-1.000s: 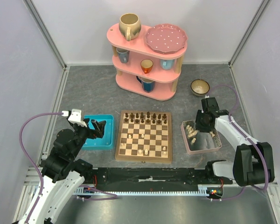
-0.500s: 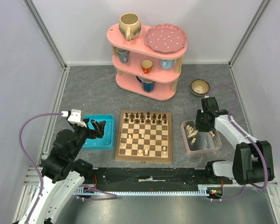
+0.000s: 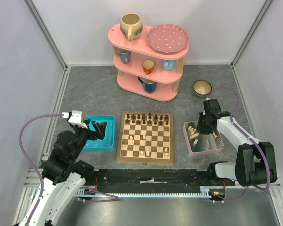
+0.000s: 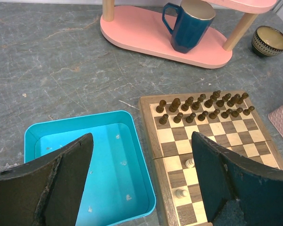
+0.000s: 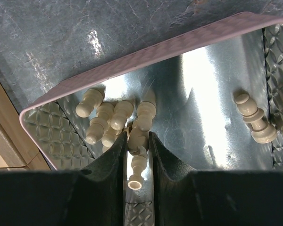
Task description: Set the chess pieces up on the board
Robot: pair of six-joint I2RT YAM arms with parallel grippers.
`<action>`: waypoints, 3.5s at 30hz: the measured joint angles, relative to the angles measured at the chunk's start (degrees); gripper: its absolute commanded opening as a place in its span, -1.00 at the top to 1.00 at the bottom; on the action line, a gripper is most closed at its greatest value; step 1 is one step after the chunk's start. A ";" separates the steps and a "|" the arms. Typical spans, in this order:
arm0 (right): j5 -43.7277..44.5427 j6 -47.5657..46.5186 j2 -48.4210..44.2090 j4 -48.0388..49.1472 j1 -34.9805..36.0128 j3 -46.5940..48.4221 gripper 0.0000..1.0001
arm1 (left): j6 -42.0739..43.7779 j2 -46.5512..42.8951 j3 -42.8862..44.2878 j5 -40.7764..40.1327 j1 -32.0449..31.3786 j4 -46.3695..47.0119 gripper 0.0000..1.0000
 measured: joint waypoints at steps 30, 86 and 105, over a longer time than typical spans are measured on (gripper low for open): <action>4.04 2.23 -7.82 -13.05 16.52 15.41 0.67 | 0.00 -0.13 0.00 0.00 0.00 0.02 -0.81; 9.68 19.80 9.51 -8.76 58.55 14.56 0.63 | 0.00 -0.11 0.00 0.00 0.00 0.02 -0.81; 9.42 19.98 10.08 -7.06 58.66 13.55 0.38 | 0.00 -0.11 0.00 0.00 0.00 0.02 -0.81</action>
